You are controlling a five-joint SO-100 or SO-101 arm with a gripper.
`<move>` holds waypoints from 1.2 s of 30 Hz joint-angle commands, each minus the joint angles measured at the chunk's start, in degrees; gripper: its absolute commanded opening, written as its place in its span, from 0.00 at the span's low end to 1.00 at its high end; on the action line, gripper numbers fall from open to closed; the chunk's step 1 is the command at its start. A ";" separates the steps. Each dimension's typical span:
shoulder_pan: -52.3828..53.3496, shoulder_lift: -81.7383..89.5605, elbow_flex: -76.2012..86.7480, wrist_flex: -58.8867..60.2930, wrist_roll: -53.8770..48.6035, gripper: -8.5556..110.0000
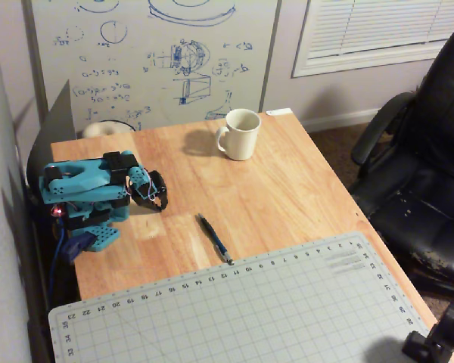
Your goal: Touch the pen.
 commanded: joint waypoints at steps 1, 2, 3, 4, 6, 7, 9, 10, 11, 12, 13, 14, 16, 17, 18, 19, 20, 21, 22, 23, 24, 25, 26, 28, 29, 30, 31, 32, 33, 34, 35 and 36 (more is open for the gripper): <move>0.00 -0.18 -1.76 -0.44 -0.35 0.07; 0.00 -0.18 -2.99 0.18 -0.35 0.07; -0.18 -0.79 -4.22 0.35 0.00 0.07; -0.18 -1.23 -5.63 0.35 -0.26 0.07; 0.18 -2.02 -8.26 0.44 -0.26 0.07; 0.18 -2.90 -9.58 0.44 -0.26 0.07; 0.44 -5.98 -12.66 0.44 -0.26 0.07; 0.44 -8.17 -14.50 0.44 -0.26 0.07; 0.53 -10.55 -16.70 0.44 -0.26 0.07; 0.62 -13.36 -19.42 0.44 0.09 0.07; 0.62 -16.44 -22.32 0.44 0.26 0.07; 0.88 -19.78 -25.14 0.44 0.26 0.07; 3.25 -26.81 -30.67 0.44 -0.18 0.07; 5.01 -30.32 -33.40 0.44 -0.53 0.07; 6.86 -33.66 -36.12 0.35 -0.62 0.07; 8.61 -36.83 -38.94 0.35 -0.70 0.07; 10.20 -39.90 -41.66 0.35 -0.88 0.07; 11.51 -42.54 -44.03 0.35 -1.41 0.07; 12.66 -45.18 -46.14 0.35 -2.37 0.07; 13.80 -47.55 -47.99 0.35 -3.78 0.07; 15.03 -49.57 -49.48 0.35 -5.54 0.07; 16.44 -51.59 -50.98 0.35 -7.38 0.07; 18.02 -53.26 -52.03 0.35 -9.23 0.07; 21.01 -56.34 -54.05 -0.26 -12.30 0.07; 22.41 -57.74 -55.02 -0.26 -13.54 0.07; 23.55 -58.71 -55.81 -0.44 -14.50 0.07; 24.35 -59.68 -56.69 -0.44 -15.21 0.07; 24.79 -60.47 -57.39 -0.44 -15.64 0.07; 25.05 -61.17 -58.01 -0.35 -15.73 0.07; 25.05 -61.87 -58.62 -0.35 -15.82 0.07; 24.87 -62.67 -59.41 -0.35 -15.82 0.07; 24.70 -63.46 -59.94 -0.35 -15.82 0.07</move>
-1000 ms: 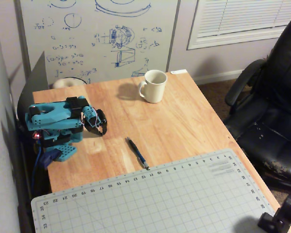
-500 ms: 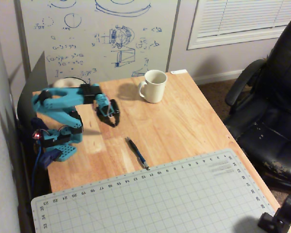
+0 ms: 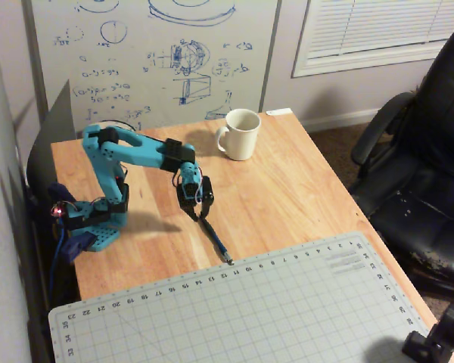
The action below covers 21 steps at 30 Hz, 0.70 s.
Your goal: Touch the pen.
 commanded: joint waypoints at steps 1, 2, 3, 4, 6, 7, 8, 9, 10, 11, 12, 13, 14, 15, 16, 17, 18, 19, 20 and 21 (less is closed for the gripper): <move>0.00 -1.49 -6.33 -0.88 -0.70 0.07; -0.26 -2.64 -7.38 -0.88 -0.70 0.07; -0.44 -3.96 -8.61 -0.88 -0.70 0.07; -0.62 -5.27 -9.84 -0.88 -0.70 0.07; -0.88 -8.09 -12.57 -0.88 -0.70 0.07; -0.97 -9.58 -13.97 -0.79 -0.70 0.07; -0.97 -10.90 -15.12 -0.62 -0.70 0.07; -0.97 -11.95 -16.00 -0.53 -0.70 0.07; -0.97 -12.83 -16.79 -0.53 -0.79 0.07; -0.97 -13.71 -17.67 -0.53 -0.79 0.07; -0.97 -14.50 -18.46 -0.26 -0.79 0.07; -0.97 -15.03 -18.90 -0.26 -0.79 0.07; -0.97 -15.56 -19.34 -0.26 -0.79 0.07; -0.97 -16.00 -19.69 -0.26 -0.79 0.07; -0.97 -16.44 -20.13 -0.26 -0.79 0.07; -0.97 -16.87 -20.57 -0.35 -0.79 0.07; -0.97 -17.23 -20.83 -0.26 -0.79 0.07; -0.97 -17.75 -20.83 -0.26 -0.79 0.07; -0.97 -18.19 -20.92 -0.26 -0.79 0.07; -0.97 -18.72 -21.18 -0.26 -0.79 0.07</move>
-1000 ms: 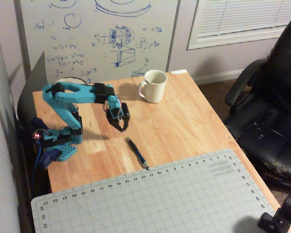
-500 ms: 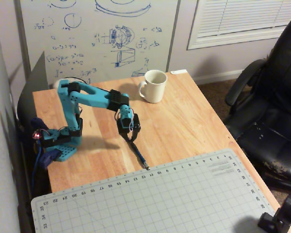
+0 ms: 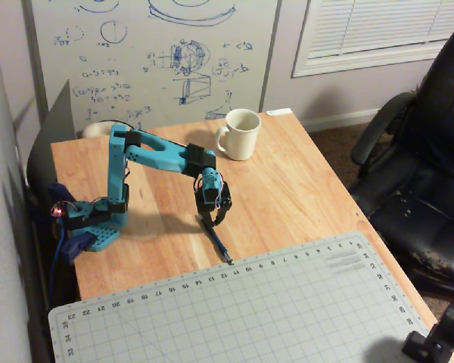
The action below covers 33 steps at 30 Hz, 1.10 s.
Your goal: Touch the pen.
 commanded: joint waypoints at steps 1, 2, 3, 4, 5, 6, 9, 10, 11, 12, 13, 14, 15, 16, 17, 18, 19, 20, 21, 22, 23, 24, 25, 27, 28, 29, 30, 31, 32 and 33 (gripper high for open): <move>-0.70 -0.26 -4.66 -0.53 -0.53 0.07; -0.70 -0.79 -4.66 -0.70 -0.53 0.07; -0.70 -1.49 -4.66 -0.70 -0.53 0.07; -0.70 -1.85 -4.66 -0.70 -0.53 0.07; -0.70 -2.02 -4.66 -0.53 -0.53 0.07; -0.70 -2.20 -4.66 -0.35 -0.53 0.07; -0.70 -2.37 -4.66 -0.18 -0.53 0.07; -0.70 -2.55 -4.66 -0.35 -0.53 0.07; -0.70 -2.64 -4.66 -0.35 -0.53 0.07; -0.70 -2.81 -4.66 -0.44 -0.53 0.07; -0.70 -2.90 -4.66 -0.44 -0.53 0.07; -0.70 -2.99 -4.66 -0.44 -0.53 0.07; -0.70 -2.99 -4.66 -0.44 -0.53 0.07; -0.70 -2.99 -4.66 -0.44 -0.53 0.07; -0.70 -2.99 -4.66 -0.44 -0.53 0.07; -0.70 -2.99 -4.66 -0.35 -0.53 0.07; -0.70 -2.99 -4.66 -0.35 -0.53 0.07; -0.70 -2.99 -4.66 -0.35 -0.53 0.07; -0.70 -2.99 -4.66 -0.35 -0.53 0.07; -0.70 -2.99 -4.66 -0.26 -0.53 0.07; -0.70 -2.90 -4.66 -0.26 -0.53 0.07; -0.70 -2.90 -4.66 -0.18 -0.53 0.07; -0.70 -2.72 -4.66 -0.18 -0.53 0.07; -0.70 -2.46 -4.66 -0.18 -0.53 0.07; -0.70 -2.46 -4.66 -0.18 -0.53 0.07; -0.70 -2.46 -4.66 -0.18 -0.53 0.07; -0.70 -2.37 -4.66 -0.18 -0.53 0.07; -0.70 -2.37 -4.66 -0.18 -0.53 0.07; -0.70 -2.37 -4.66 -0.18 -0.53 0.07; -0.70 -2.29 -4.66 -0.18 -0.53 0.07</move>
